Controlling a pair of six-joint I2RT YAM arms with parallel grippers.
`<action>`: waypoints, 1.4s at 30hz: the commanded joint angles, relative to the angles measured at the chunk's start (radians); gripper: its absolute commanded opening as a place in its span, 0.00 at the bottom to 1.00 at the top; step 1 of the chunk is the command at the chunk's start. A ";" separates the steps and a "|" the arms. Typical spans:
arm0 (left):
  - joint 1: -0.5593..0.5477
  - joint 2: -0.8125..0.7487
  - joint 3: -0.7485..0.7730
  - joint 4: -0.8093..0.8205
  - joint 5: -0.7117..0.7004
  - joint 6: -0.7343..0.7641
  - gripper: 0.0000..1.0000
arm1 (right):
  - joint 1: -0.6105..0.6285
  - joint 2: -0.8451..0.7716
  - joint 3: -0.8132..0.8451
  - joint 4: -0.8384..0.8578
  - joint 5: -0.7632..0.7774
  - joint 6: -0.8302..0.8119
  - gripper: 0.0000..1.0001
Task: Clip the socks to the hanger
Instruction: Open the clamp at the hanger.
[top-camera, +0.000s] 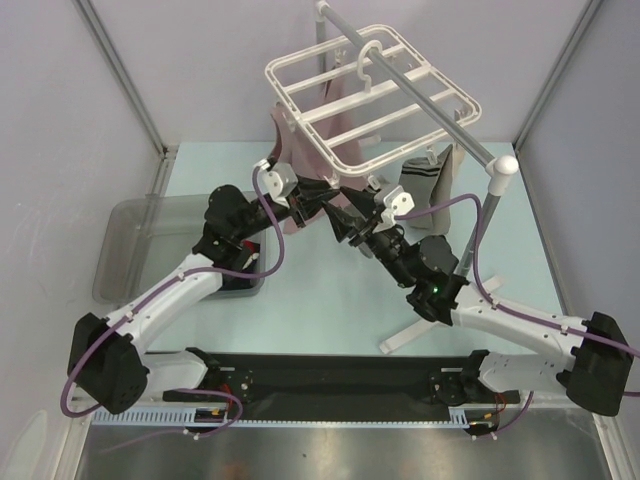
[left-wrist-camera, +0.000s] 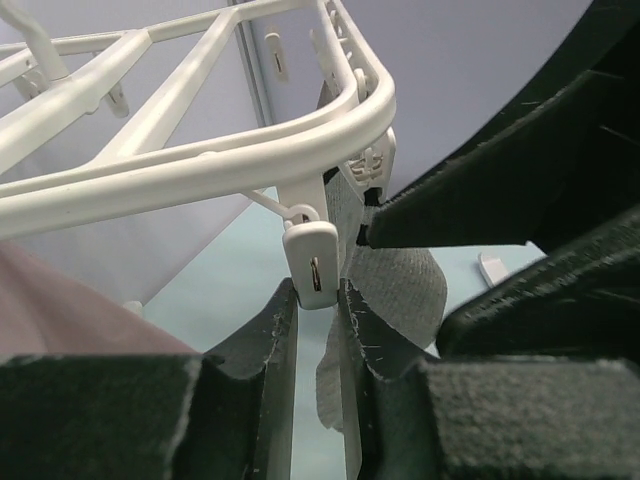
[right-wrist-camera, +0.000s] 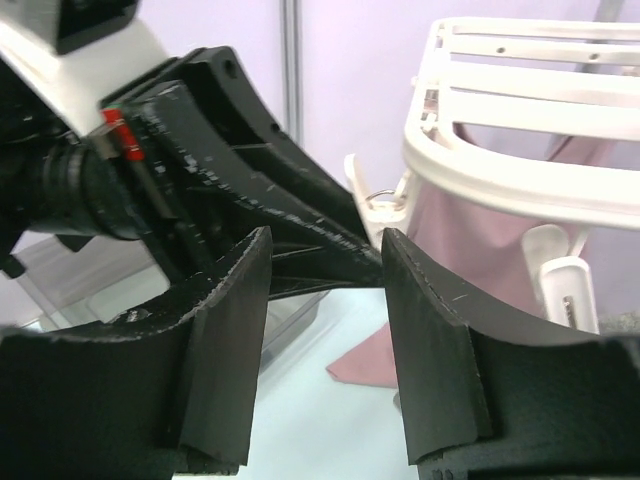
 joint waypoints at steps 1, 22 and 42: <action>-0.029 -0.037 -0.005 0.022 -0.006 -0.003 0.00 | -0.021 -0.044 0.031 0.030 0.009 -0.027 0.53; -0.132 0.008 0.040 -0.018 -0.100 0.057 0.00 | -0.159 -0.069 0.017 -0.010 -0.231 0.015 0.54; -0.190 0.026 0.078 -0.075 -0.157 0.094 0.00 | -0.158 -0.061 0.011 0.024 -0.099 0.051 0.37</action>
